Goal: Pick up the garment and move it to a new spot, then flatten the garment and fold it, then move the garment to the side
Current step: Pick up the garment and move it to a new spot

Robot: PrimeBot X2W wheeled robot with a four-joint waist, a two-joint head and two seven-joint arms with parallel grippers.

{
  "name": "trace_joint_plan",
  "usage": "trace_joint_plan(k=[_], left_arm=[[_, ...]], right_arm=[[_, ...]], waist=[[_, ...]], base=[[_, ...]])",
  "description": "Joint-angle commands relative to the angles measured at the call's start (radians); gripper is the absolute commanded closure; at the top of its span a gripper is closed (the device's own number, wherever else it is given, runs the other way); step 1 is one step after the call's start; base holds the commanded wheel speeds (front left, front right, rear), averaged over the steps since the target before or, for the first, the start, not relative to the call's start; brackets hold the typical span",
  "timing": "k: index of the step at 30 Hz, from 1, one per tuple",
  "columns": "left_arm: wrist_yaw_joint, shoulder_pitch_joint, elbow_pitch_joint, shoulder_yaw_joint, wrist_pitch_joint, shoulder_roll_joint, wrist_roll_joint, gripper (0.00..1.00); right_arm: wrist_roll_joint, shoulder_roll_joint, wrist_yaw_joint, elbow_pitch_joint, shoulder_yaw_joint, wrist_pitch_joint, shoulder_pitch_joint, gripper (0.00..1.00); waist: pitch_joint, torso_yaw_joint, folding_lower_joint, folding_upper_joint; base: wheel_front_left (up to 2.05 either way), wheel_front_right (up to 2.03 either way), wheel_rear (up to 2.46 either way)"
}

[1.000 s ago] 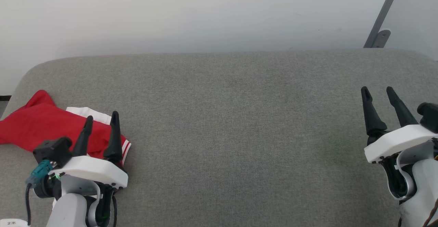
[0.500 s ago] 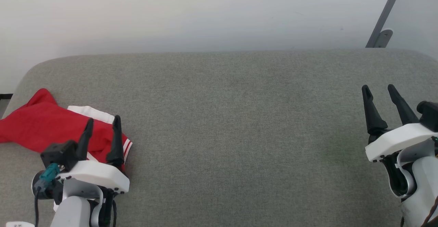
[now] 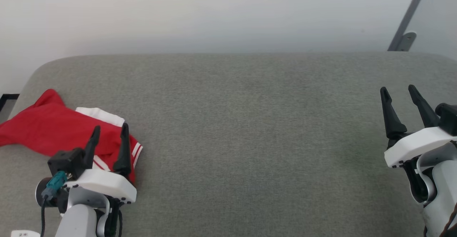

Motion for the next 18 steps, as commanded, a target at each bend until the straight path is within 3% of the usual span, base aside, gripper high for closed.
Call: trace_joint_plan(k=[1, 8, 18], left_arm=[[-0.006, -0.023, 0.003, 0.003, -0.007, 0.002, 0.021, 0.0], [-0.007, -0.035, 0.027, 0.022, -0.021, -0.005, 0.069, 0.0], [0.011, 0.021, 0.014, 0.088, -0.038, -0.038, 0.137, 0.0]], right_arm=[[-0.017, -0.006, 0.0, 0.002, 0.004, -0.007, -0.013, 0.0], [-0.031, -0.01, 0.0, 0.007, 0.016, -0.022, -0.006, 0.0], [-0.061, 0.033, 0.0, 0.008, 0.089, -0.039, -0.012, 0.0]], waist=[[0.001, 0.009, 0.0, 0.0], [0.007, 0.095, 0.0, 0.0], [0.006, 0.293, 0.0, 0.0]], base=[[0.0, 0.0, 0.0], [0.0, 0.0, 0.0], [0.0, 0.0, 0.0]])
